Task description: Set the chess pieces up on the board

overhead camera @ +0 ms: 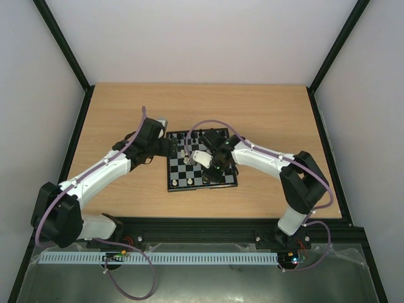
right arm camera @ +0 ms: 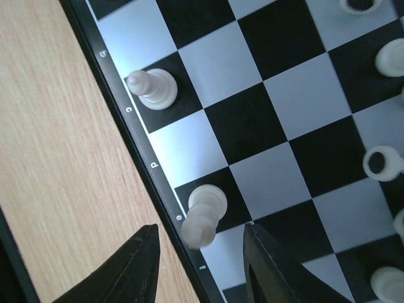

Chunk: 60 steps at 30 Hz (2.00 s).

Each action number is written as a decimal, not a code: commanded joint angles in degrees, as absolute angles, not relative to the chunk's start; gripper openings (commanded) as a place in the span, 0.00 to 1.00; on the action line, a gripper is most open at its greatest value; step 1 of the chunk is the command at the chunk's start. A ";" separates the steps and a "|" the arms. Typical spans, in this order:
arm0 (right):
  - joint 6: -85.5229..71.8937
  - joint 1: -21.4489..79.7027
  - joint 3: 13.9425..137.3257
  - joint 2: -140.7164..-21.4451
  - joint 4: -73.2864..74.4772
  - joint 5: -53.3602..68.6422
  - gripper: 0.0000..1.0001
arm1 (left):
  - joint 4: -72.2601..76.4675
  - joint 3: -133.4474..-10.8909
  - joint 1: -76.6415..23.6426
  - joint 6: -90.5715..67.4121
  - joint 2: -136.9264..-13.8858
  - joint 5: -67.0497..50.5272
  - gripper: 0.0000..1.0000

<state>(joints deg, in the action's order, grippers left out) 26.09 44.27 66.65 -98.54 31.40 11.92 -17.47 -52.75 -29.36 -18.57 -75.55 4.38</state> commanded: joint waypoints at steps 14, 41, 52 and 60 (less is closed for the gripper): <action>22.45 31.35 64.07 -80.90 34.40 23.27 0.41 | -15.65 -54.87 -38.03 -19.13 -67.31 15.30 0.99; 7.18 11.54 48.94 -71.62 13.87 17.68 0.43 | -32.98 -84.46 -48.95 -13.42 -108.81 1.58 0.26; 7.82 11.57 48.81 -71.81 13.97 17.98 0.43 | -38.15 -84.80 -49.32 -15.20 -113.01 3.61 0.32; 8.15 11.56 48.44 -71.78 14.11 18.17 0.43 | -36.66 -84.69 -49.31 -15.77 -115.19 3.79 0.32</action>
